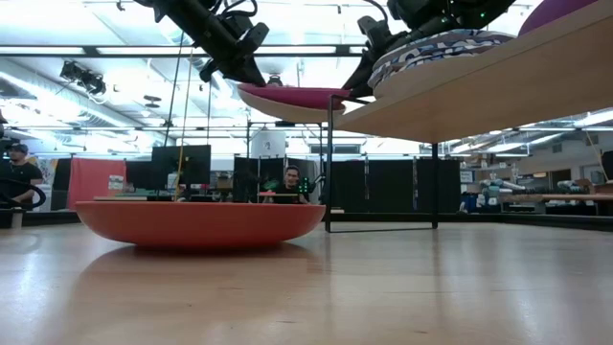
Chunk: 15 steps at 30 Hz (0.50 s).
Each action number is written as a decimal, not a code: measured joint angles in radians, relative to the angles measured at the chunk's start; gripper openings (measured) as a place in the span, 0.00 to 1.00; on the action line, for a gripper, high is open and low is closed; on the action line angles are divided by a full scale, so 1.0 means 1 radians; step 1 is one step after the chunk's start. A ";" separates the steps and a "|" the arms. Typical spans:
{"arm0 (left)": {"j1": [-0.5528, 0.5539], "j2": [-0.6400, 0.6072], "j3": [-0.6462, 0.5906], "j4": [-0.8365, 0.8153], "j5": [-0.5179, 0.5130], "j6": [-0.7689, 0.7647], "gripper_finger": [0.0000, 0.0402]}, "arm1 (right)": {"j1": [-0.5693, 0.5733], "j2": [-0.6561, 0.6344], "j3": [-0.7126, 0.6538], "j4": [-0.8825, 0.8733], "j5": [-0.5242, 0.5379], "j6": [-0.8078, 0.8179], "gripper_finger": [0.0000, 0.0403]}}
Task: Place and stack plates onto a shelf
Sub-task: Stack the pink plate on top of the purple plate on the shelf
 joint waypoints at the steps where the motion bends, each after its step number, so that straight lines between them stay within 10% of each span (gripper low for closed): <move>1: 0.000 0.000 0.000 0.000 0.000 0.000 0.03 | 0.000 0.000 0.000 0.000 0.003 0.000 0.19; 15: -0.016 0.000 0.000 0.000 -0.008 0.000 0.03 | 0.000 0.000 0.000 -0.001 0.093 0.049 0.12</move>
